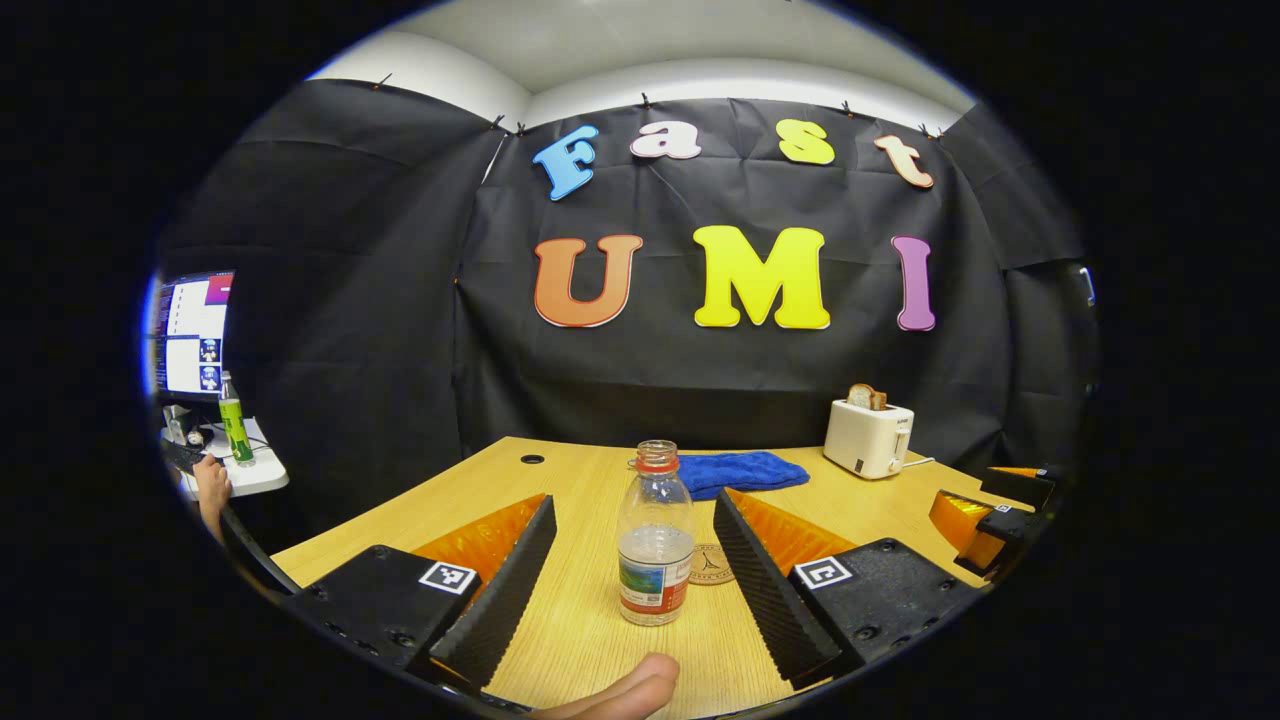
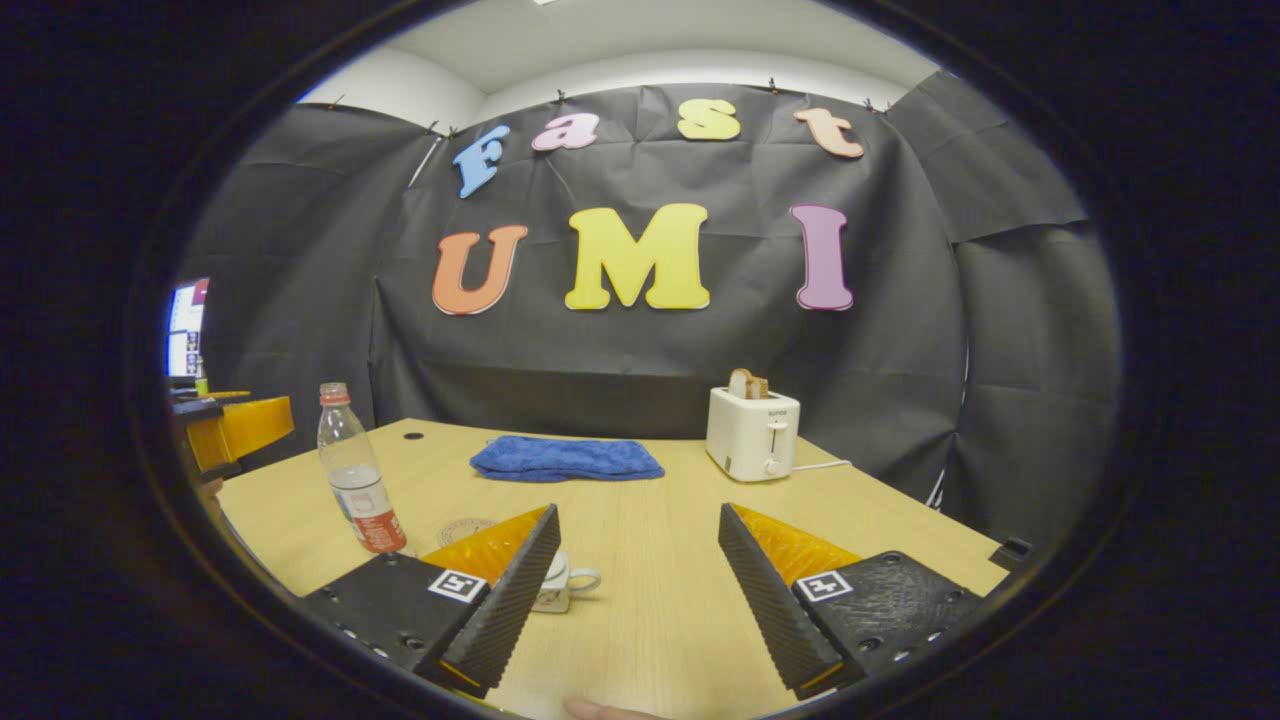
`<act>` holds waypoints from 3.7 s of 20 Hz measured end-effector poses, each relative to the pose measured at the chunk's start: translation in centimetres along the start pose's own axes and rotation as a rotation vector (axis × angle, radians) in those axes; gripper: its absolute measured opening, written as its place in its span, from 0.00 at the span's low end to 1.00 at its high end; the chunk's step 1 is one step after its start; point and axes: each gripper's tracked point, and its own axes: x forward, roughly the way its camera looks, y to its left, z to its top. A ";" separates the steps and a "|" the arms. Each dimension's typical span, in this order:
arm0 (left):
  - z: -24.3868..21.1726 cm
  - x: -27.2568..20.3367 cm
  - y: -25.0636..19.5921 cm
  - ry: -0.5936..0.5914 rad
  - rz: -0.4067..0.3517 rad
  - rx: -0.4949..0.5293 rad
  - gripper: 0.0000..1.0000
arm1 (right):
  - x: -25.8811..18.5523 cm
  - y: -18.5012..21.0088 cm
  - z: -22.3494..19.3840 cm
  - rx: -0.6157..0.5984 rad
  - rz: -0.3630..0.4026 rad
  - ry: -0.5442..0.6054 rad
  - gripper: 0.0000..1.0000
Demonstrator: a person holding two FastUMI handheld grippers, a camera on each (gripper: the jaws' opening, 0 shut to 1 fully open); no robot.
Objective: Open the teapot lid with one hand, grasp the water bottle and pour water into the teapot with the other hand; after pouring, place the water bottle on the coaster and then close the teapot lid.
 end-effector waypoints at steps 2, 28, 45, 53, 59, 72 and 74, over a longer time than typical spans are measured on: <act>-0.3 0.1 0.3 0.008 0.007 0.007 0.99 | 0.2 0.3 -0.3 0.003 0.004 0.008 0.96; -3.4 2.2 2.9 0.081 0.069 0.027 0.99 | 9.1 9.2 -6.8 0.012 0.172 0.102 0.36; -7.9 3.8 -1.4 0.129 -0.125 0.014 1.00 | 7.8 8.3 -4.2 0.005 0.215 0.052 0.01; -9.4 6.2 -2.8 0.070 -0.142 0.064 1.00 | 6.1 5.0 -2.5 -0.028 0.183 -0.021 0.01; -9.3 8.4 -1.8 0.059 -0.110 0.028 1.00 | 5.1 1.3 -1.9 -0.005 0.132 -0.029 0.01; -8.4 8.7 -2.2 0.108 -0.128 0.076 0.80 | 3.8 -4.7 -3.7 0.084 0.054 0.026 0.00; -7.8 8.3 -2.3 0.124 -0.113 0.113 0.79 | 3.4 -5.2 -3.8 0.087 0.058 0.027 0.01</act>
